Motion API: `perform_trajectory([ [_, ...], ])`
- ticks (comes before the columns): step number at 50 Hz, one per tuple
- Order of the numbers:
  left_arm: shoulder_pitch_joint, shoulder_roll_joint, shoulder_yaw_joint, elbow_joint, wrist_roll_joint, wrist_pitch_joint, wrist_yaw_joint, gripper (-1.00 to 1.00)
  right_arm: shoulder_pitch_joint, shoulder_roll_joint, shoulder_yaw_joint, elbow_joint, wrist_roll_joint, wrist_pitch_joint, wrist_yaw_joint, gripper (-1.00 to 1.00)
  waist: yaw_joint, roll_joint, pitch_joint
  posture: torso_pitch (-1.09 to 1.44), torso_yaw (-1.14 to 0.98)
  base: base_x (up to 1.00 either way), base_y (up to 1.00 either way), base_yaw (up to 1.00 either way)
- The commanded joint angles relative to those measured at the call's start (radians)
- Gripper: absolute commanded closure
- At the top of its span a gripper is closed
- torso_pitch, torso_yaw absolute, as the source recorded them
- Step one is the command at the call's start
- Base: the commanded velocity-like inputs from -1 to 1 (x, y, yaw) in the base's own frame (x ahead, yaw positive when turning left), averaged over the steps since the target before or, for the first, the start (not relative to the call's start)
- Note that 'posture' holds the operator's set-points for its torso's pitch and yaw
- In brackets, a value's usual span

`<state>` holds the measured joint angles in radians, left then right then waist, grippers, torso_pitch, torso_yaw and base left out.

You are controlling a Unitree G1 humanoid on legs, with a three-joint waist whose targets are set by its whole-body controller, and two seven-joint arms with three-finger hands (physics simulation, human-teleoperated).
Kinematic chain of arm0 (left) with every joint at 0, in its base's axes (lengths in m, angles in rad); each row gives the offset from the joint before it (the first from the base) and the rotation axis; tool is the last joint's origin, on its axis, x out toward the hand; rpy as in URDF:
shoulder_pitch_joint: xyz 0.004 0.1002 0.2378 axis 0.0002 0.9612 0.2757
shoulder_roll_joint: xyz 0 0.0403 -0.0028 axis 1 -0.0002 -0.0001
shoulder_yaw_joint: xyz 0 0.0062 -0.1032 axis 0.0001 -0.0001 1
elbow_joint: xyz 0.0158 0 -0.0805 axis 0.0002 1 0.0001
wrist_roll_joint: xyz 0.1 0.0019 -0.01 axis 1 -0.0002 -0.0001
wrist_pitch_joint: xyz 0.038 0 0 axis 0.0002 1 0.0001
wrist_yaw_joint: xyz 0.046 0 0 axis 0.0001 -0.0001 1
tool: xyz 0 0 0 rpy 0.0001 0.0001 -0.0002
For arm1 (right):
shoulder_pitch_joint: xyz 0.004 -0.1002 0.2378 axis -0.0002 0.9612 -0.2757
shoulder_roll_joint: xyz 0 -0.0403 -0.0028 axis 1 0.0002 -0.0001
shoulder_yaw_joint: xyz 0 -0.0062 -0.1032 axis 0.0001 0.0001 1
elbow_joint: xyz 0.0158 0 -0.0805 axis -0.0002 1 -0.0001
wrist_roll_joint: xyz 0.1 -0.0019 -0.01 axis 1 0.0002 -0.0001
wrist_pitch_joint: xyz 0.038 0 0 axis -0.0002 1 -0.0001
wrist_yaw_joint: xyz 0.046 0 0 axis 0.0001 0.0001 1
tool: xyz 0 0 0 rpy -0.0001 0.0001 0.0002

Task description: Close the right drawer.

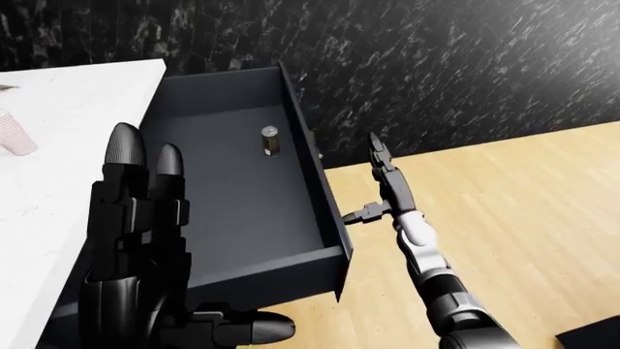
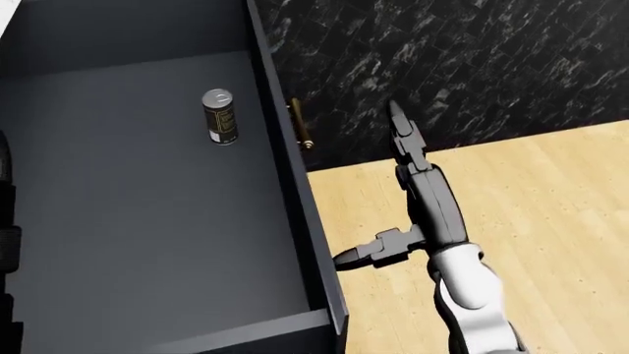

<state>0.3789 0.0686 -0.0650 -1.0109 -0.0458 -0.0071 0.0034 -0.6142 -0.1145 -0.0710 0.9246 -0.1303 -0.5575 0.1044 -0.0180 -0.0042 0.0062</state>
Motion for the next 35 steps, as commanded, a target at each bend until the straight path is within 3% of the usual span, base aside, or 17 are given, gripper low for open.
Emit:
perform_trajectory([
  [1,-0.005,0.002,0.0,-0.036,0.001,-0.023,0.0,-1.0,-0.031,0.022,0.04,0.002,-0.042,-0.021,0.027,-1.0,0.008,0.0,-0.011,0.0,0.0,0.0,0.0,0.0],
  [15,0.003,0.002,-0.006,-0.036,0.005,-0.032,0.0,-1.0,-0.132,0.067,0.054,0.193,-0.08,-0.089,0.014,-1.0,0.002,0.007,-0.014,0.0,0.0,0.0,0.0,0.0],
  [35,-0.001,0.001,0.006,-0.036,-0.006,-0.024,0.0,-1.0,-0.24,0.106,0.052,0.307,-0.095,-0.096,0.1,-1.0,0.004,0.013,-0.017,0.0,0.0,0.0,0.0,0.0],
])
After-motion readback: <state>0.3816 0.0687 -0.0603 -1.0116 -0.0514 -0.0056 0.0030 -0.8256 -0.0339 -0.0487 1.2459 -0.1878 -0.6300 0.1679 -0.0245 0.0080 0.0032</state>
